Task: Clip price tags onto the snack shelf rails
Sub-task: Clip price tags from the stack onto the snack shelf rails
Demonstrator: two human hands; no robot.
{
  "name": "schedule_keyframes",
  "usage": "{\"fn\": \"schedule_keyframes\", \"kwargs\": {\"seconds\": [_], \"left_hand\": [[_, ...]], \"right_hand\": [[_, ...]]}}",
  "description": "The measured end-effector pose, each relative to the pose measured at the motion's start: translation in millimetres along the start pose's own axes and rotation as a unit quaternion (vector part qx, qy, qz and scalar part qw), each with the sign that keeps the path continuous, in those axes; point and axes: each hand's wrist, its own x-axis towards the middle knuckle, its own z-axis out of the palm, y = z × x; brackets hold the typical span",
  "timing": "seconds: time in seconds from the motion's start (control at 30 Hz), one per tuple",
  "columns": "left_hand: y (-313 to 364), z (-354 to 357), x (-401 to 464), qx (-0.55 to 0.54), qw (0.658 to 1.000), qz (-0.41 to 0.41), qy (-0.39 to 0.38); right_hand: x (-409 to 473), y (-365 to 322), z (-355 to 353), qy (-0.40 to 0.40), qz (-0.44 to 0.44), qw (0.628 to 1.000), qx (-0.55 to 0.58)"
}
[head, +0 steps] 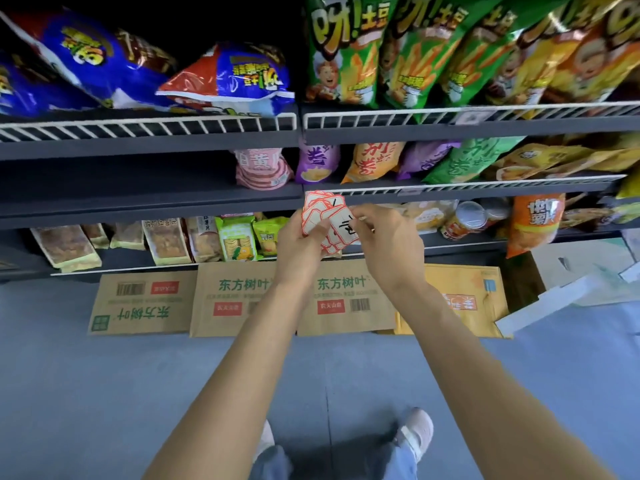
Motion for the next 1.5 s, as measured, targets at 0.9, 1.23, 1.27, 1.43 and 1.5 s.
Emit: {"fn": "schedule_keyframes", "kwargs": {"seconds": [0.9,1.23,1.27,1.43,1.5], "left_hand": [[-149.7,250.6,106.6,0.169,0.976,0.020,0.137],[-240.6,264.0,211.1,0.224,0.946,0.161,0.172],[-248.1,263.1,217.0,0.234,0.940,0.177,0.172],[-269.3,259.0,236.7,0.227,0.930,0.243,0.160],[-272.9,258.5,238.6,0.199,0.933,0.260,0.152]], "right_hand": [[130.4,293.9,-30.0,-0.064,-0.033,0.997,0.002],[198.7,362.9,66.0,0.028,-0.231,0.963,-0.134],[203.2,366.8,74.2,0.033,-0.249,0.961,-0.114],[215.7,375.5,93.1,0.078,-0.285,0.946,-0.132],[217.1,377.9,97.6,0.096,-0.281,0.941,-0.162]]}}
